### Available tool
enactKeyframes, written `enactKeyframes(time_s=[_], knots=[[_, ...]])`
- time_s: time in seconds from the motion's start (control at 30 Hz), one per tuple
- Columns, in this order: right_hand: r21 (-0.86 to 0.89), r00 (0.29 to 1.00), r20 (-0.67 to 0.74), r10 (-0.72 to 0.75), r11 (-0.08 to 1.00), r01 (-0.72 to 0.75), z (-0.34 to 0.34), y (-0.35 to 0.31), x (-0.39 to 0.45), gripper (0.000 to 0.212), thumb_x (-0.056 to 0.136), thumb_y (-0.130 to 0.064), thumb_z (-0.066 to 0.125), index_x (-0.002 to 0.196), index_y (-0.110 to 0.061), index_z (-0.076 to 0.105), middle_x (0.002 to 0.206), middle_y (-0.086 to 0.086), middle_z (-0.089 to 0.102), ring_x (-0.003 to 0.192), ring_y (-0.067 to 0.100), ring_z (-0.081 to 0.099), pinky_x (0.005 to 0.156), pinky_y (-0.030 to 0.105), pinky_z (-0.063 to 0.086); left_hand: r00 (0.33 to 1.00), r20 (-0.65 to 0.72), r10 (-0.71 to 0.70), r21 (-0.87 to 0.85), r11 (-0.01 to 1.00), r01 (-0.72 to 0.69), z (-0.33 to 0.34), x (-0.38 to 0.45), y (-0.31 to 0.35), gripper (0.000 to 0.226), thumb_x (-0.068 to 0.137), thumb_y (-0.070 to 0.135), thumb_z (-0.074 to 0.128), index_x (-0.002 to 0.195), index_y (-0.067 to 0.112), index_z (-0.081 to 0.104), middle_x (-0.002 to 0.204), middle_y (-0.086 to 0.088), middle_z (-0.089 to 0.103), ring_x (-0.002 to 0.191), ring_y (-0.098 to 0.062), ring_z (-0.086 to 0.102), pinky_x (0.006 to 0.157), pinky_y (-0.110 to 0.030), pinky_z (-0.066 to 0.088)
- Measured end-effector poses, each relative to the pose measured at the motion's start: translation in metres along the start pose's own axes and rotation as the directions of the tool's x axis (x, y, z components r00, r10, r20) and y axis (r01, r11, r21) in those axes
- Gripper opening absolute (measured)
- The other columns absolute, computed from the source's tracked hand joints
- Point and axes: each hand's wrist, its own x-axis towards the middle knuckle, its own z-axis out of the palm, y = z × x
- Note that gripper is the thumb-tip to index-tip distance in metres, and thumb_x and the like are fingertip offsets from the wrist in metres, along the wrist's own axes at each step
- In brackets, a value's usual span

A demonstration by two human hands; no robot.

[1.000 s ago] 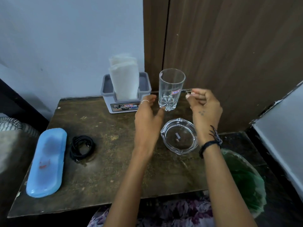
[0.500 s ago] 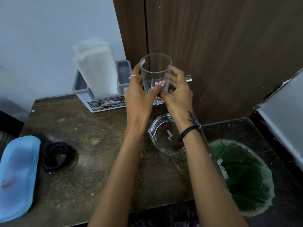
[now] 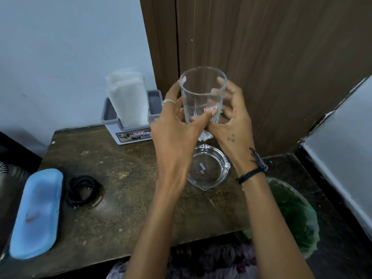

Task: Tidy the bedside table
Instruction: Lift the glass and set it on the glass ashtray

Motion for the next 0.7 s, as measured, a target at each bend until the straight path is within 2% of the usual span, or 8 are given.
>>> enactKeyframes(time_s=[0.1, 0.2, 0.27, 0.37, 0.43, 0.53, 0.7], knots=[[-0.009, 0.999, -0.044, 0.016, 1.000, -0.016, -0.012, -0.008, -0.022, 0.073, 0.065, -0.015, 0.084, 0.120, -0.039, 0.042, 0.117, -0.012, 0.062, 0.108, 0.001, 0.061, 0.087, 0.021, 0.053, 0.997, 0.078, -0.011, 0.080, 0.997, 0.005, -0.001, -0.017, 0.010, 0.075, 0.071, 0.023, 0.080, 0.135, 0.031, 0.043, 0.093, 0.024, 0.062, 0.085, 0.011, 0.064, 0.082, -0.024, 0.057], [-0.009, 0.999, -0.043, 0.032, 0.999, -0.033, -0.021, -0.011, -0.045, 0.075, 0.064, -0.012, 0.084, 0.121, -0.038, 0.043, 0.119, -0.009, 0.062, 0.109, 0.001, 0.060, 0.088, 0.019, 0.052, 0.991, 0.110, -0.076, 0.052, 0.996, 0.071, -0.006, -0.037, 0.011, 0.078, 0.067, 0.023, 0.082, 0.135, 0.033, 0.045, 0.102, 0.025, 0.063, 0.091, 0.013, 0.062, 0.086, -0.024, 0.056], [-0.018, 0.999, -0.017, 0.048, 0.999, -0.048, -0.022, -0.011, -0.058, 0.076, 0.063, -0.013, 0.084, 0.122, -0.038, 0.043, 0.121, -0.010, 0.061, 0.110, 0.000, 0.059, 0.089, 0.018, 0.051, 0.988, 0.102, -0.117, 0.023, 0.993, 0.116, -0.011, -0.049, 0.008, 0.080, 0.064, 0.021, 0.084, 0.134, 0.032, 0.047, 0.112, 0.014, 0.066, 0.098, 0.009, 0.062, 0.086, -0.022, 0.055], [-0.048, 0.998, 0.012, 0.059, 0.997, -0.059, -0.019, -0.006, -0.068, 0.074, 0.064, -0.016, 0.083, 0.120, -0.042, 0.043, 0.121, -0.012, 0.060, 0.111, 0.000, 0.058, 0.092, 0.022, 0.051, 0.987, 0.062, -0.146, 0.009, 0.989, 0.146, -0.017, -0.057, 0.001, 0.077, 0.062, 0.018, 0.085, 0.131, 0.031, 0.051, 0.114, 0.003, 0.068, 0.102, 0.004, 0.063, 0.084, -0.015, 0.053], [-0.059, 0.997, 0.027, 0.077, 0.995, -0.075, -0.016, -0.001, -0.068, 0.074, 0.064, -0.018, 0.083, 0.123, -0.037, 0.042, 0.124, -0.009, 0.059, 0.114, 0.003, 0.057, 0.096, 0.029, 0.050, 0.985, 0.053, -0.167, 0.000, 0.986, 0.167, -0.019, -0.056, -0.004, 0.077, 0.062, 0.017, 0.085, 0.130, 0.030, 0.052, 0.114, 0.002, 0.068, 0.102, 0.002, 0.063, 0.081, -0.013, 0.053], [-0.081, 0.995, 0.031, 0.098, 0.992, -0.096, -0.013, 0.007, -0.066, 0.077, 0.064, -0.023, 0.083, 0.127, -0.033, 0.039, 0.126, -0.009, 0.057, 0.116, 0.005, 0.056, 0.097, 0.032, 0.050, 0.982, 0.065, -0.179, 0.005, 0.984, 0.179, -0.019, -0.053, -0.012, 0.078, 0.062, 0.017, 0.085, 0.131, 0.030, 0.052, 0.116, 0.001, 0.068, 0.105, -0.001, 0.063, 0.085, -0.019, 0.054], [-0.101, 0.992, 0.029, 0.120, 0.988, -0.117, -0.009, 0.015, -0.064, 0.075, 0.064, -0.022, 0.084, 0.121, -0.039, 0.039, 0.124, -0.011, 0.056, 0.114, 0.003, 0.056, 0.095, 0.028, 0.050, 0.979, 0.082, -0.187, 0.025, 0.982, 0.186, -0.020, -0.049, -0.023, 0.077, 0.062, 0.018, 0.085, 0.130, 0.030, 0.052, 0.116, 0.004, 0.068, 0.105, 0.000, 0.063, 0.088, -0.024, 0.054]])
